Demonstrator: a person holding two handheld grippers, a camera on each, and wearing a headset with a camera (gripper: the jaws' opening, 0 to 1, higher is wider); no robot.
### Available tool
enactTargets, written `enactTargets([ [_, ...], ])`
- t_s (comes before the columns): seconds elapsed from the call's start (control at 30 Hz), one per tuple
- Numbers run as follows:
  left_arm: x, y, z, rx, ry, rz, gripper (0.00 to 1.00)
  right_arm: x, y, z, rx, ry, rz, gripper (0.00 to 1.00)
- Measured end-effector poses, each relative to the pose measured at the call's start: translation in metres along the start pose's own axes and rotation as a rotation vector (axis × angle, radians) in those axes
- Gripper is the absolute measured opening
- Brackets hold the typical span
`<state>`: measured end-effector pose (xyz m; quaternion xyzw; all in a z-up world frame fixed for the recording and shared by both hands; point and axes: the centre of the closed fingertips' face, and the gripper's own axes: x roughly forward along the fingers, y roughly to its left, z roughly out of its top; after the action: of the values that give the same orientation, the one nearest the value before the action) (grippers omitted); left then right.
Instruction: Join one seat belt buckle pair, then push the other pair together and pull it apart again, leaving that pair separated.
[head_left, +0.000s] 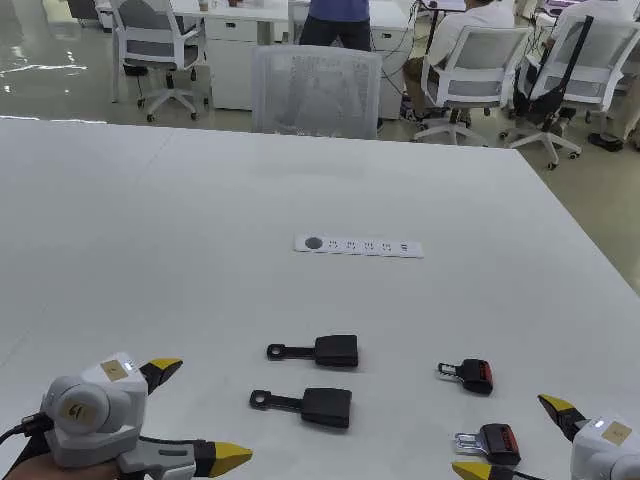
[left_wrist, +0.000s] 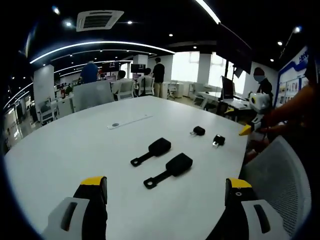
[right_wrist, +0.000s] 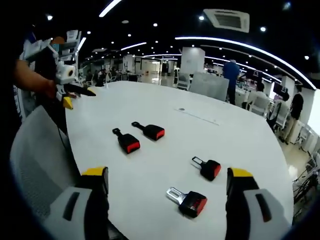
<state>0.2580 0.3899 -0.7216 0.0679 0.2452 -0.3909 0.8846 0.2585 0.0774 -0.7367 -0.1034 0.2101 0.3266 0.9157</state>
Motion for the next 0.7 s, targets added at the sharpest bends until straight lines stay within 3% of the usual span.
enactTargets([
  [0.7,-0.0019,0.0016,0.0048,0.035,-0.020,-0.019,1.00,-0.0007,0.0097,-0.0028,0.004,0.022,-0.004,0.97],
])
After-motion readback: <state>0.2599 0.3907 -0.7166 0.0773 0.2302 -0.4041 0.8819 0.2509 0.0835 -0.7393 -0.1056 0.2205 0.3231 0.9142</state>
